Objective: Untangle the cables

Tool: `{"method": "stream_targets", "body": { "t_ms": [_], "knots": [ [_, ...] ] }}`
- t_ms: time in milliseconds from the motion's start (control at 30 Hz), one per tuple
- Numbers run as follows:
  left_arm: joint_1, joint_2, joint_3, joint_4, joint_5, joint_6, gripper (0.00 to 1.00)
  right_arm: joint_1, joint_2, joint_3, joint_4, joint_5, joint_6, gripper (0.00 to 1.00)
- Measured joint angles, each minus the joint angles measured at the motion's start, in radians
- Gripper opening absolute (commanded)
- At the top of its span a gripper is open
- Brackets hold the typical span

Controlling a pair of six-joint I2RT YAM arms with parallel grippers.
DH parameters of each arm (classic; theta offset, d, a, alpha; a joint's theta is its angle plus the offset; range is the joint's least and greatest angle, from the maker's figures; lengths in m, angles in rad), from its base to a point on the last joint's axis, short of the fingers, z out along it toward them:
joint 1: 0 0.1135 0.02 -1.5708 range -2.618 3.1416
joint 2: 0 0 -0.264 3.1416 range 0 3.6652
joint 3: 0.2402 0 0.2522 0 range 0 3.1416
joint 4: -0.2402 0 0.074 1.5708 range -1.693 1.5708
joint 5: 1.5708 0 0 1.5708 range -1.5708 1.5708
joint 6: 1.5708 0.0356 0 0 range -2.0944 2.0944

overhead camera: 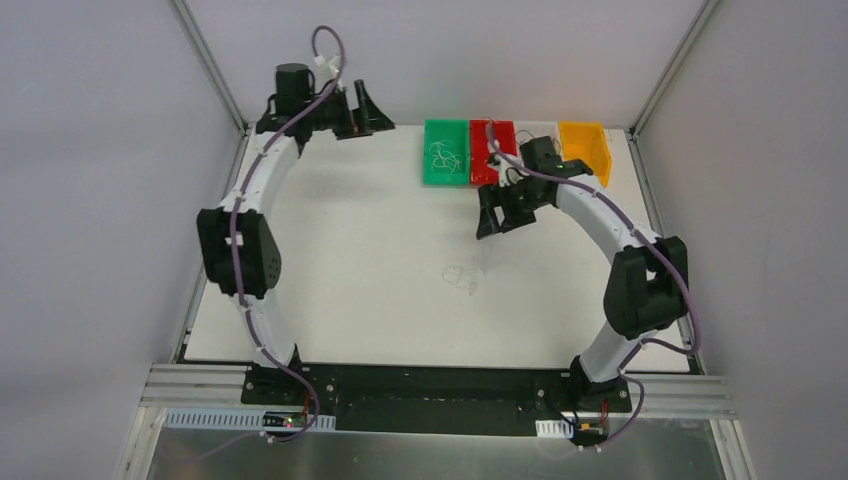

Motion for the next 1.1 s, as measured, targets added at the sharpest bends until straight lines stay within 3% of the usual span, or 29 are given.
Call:
{"method": "stream_targets", "body": {
  "t_ms": [233,467,600,800,833,1100],
  "knots": [
    [0.182,-0.320,-0.266,-0.036,0.001,0.070,0.99,0.184,0.156,0.001,0.017,0.103,-0.113,0.88],
    [0.181,-0.452,-0.461,-0.100,0.002,0.142,0.99,0.267,0.247,0.001,-0.008,0.157,-0.209,0.86],
    [0.179,-0.478,-0.502,-0.115,0.003,0.155,0.99,0.291,0.252,0.003,-0.039,0.161,-0.242,0.67],
    [0.180,-0.482,-0.509,-0.119,0.005,0.173,0.99,0.306,0.271,0.022,-0.089,0.166,-0.254,0.04],
    [0.180,-0.483,-0.509,-0.119,0.005,0.174,0.99,0.307,0.275,0.027,-0.098,0.168,-0.253,0.00],
    [0.180,-0.480,-0.509,-0.119,0.019,0.173,0.99,0.280,0.264,0.150,-0.137,0.138,-0.205,0.00]
  ]
}}
